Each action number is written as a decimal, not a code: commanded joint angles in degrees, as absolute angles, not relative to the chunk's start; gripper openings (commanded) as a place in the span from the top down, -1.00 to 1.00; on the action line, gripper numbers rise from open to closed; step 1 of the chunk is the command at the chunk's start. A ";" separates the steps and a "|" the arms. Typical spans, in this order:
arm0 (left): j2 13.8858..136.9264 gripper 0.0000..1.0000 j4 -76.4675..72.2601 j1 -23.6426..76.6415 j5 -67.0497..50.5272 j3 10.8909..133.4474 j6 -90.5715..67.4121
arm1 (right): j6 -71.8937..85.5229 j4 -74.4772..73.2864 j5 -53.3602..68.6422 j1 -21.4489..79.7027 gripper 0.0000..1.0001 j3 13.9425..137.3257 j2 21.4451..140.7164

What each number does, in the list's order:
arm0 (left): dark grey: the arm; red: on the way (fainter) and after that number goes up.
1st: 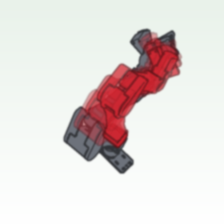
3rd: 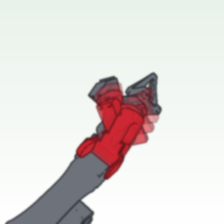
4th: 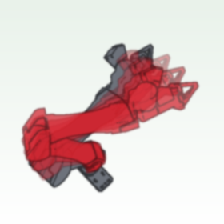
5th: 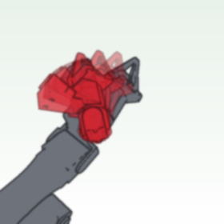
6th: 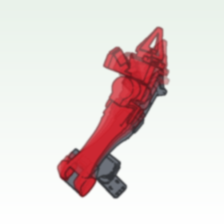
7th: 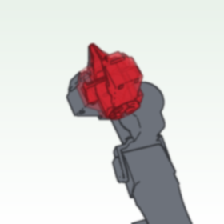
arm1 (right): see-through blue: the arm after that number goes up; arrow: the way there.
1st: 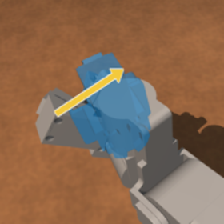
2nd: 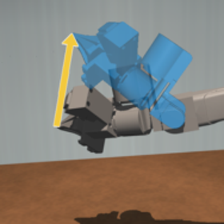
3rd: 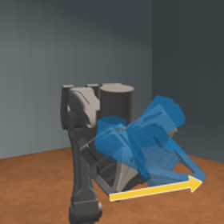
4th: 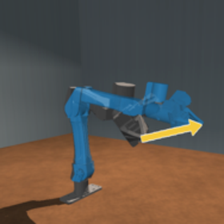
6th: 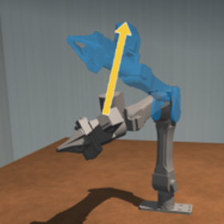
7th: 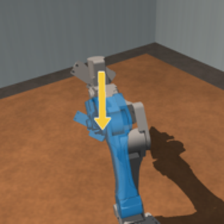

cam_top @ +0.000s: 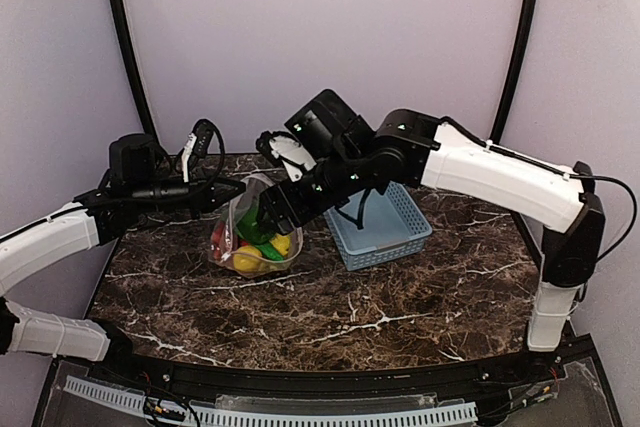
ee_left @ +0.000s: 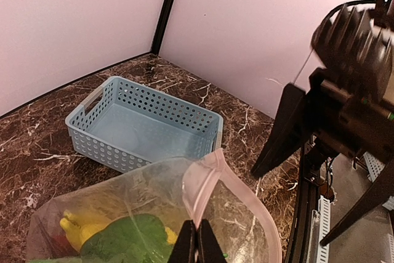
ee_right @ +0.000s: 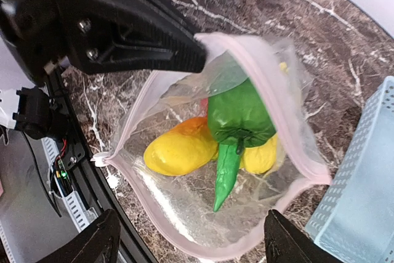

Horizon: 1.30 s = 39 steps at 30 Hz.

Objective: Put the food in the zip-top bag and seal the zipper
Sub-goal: Place the fake fruit in the zipper food storage bag, then adjust the zipper food storage bag at the center of the board.

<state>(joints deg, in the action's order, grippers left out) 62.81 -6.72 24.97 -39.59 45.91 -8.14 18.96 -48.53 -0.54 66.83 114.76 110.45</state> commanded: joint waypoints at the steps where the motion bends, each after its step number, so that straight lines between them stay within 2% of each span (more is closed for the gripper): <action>1: 61.43 0.99 -7.72 24.96 -39.74 45.35 -7.67 | 22.18 -45.52 -7.58 67.10 -0.55 110.62 105.09; 11: 61.79 0.99 -7.91 24.96 -39.91 45.26 -7.83 | 28.37 -45.22 -8.13 65.30 -0.31 104.18 104.68; 23: 61.49 0.99 -7.37 24.96 -39.43 45.35 -7.49 | 30.34 -40.87 -4.98 65.30 0.29 100.94 107.41; 25: 61.40 0.99 -7.19 24.96 -39.22 45.33 -7.30 | 30.51 -40.82 -5.01 65.30 0.53 101.47 108.08; 27: 61.29 0.99 -6.57 24.96 -38.99 45.46 -6.76 | 30.88 -40.78 -4.75 65.26 0.91 102.40 108.32; 28: 61.05 0.99 -5.86 24.96 -38.83 45.88 -6.41 | 31.03 -40.70 -4.25 65.30 1.00 103.03 108.07; 33: 60.28 0.99 2.05 24.96 -33.37 51.12 -3.76 | 31.05 -37.15 -2.49 66.24 1.00 107.92 103.59; 39: 64.33 0.99 19.76 24.94 -33.16 64.74 -0.64 | 30.42 -21.62 -0.81 66.80 1.00 101.72 95.37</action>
